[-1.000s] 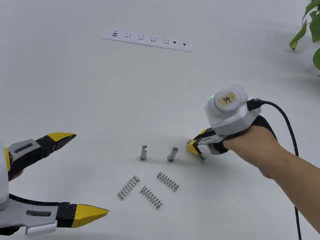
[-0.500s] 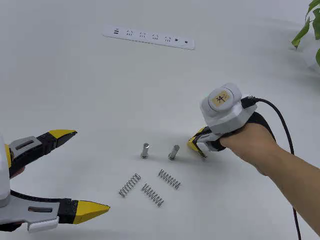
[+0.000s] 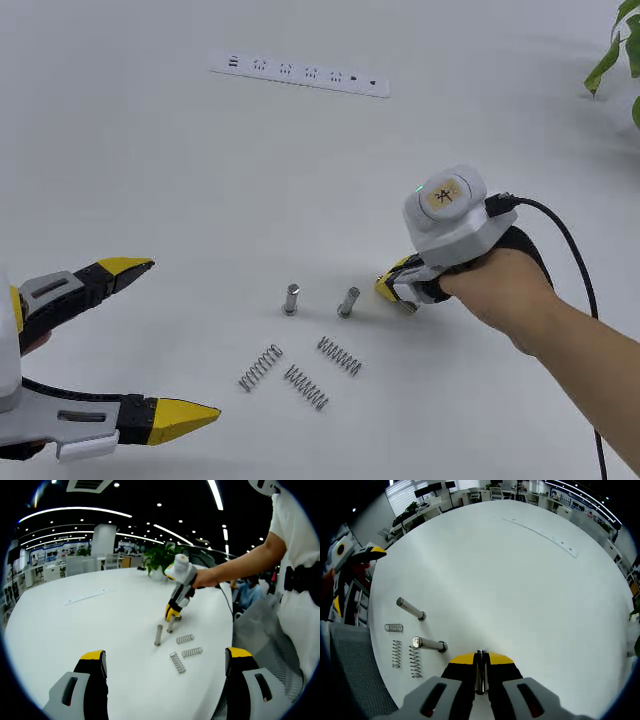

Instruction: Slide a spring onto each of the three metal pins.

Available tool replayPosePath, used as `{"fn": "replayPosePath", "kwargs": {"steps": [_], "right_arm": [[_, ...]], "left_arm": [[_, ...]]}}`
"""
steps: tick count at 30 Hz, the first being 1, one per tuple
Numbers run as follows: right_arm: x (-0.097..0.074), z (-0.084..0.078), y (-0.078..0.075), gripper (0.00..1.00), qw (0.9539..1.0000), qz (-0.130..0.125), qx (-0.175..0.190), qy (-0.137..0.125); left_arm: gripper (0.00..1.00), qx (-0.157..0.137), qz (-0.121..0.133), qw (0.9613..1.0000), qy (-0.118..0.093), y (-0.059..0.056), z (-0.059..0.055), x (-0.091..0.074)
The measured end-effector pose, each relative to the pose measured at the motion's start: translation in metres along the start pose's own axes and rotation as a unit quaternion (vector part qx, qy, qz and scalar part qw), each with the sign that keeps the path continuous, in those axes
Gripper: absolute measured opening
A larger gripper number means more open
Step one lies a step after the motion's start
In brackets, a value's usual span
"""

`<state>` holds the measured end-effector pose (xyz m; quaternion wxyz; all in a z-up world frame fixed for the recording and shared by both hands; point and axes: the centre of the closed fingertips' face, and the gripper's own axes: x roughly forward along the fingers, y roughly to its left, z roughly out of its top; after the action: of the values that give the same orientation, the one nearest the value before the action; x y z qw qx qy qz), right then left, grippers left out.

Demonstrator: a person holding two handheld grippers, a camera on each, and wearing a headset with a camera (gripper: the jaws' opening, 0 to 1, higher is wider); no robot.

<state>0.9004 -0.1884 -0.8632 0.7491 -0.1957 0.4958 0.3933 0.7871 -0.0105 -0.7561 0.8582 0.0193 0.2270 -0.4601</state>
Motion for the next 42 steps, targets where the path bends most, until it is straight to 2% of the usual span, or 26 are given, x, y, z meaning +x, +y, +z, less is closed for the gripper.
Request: {"fn": "replayPosePath", "kwargs": {"steps": [9,11,16,24,27,42], "right_arm": [[-0.019,0.003,0.003,0.09,0.9995,0.002,0.006,-0.031],[-0.021,0.001,0.0,0.09,0.9992,0.0,0.009,-0.04],[-0.033,-0.005,0.005,0.09,0.9983,-0.004,0.012,-0.057],[-0.045,-0.011,0.003,0.09,0.996,-0.015,0.023,-0.085],[-0.052,-0.011,0.009,0.09,0.9948,-0.013,0.022,-0.098],[-0.065,-0.022,0.017,0.09,0.9918,-0.018,0.021,-0.125]], "left_arm": [[1.0,0.003,-0.002,1.0,0.0,-0.002,0.001,-0.001],[1.0,0.003,-0.002,1.0,0.0,-0.002,0.001,-0.001],[1.0,0.005,-0.004,1.0,0.001,-0.004,0.0,0.0],[1.0,0.008,-0.009,0.9999,-0.001,-0.007,0.003,0.001],[1.0,0.008,-0.012,0.9999,-0.001,-0.009,0.004,0.002],[1.0,0.012,-0.022,0.9997,-0.001,-0.013,0.007,0.006]]}}
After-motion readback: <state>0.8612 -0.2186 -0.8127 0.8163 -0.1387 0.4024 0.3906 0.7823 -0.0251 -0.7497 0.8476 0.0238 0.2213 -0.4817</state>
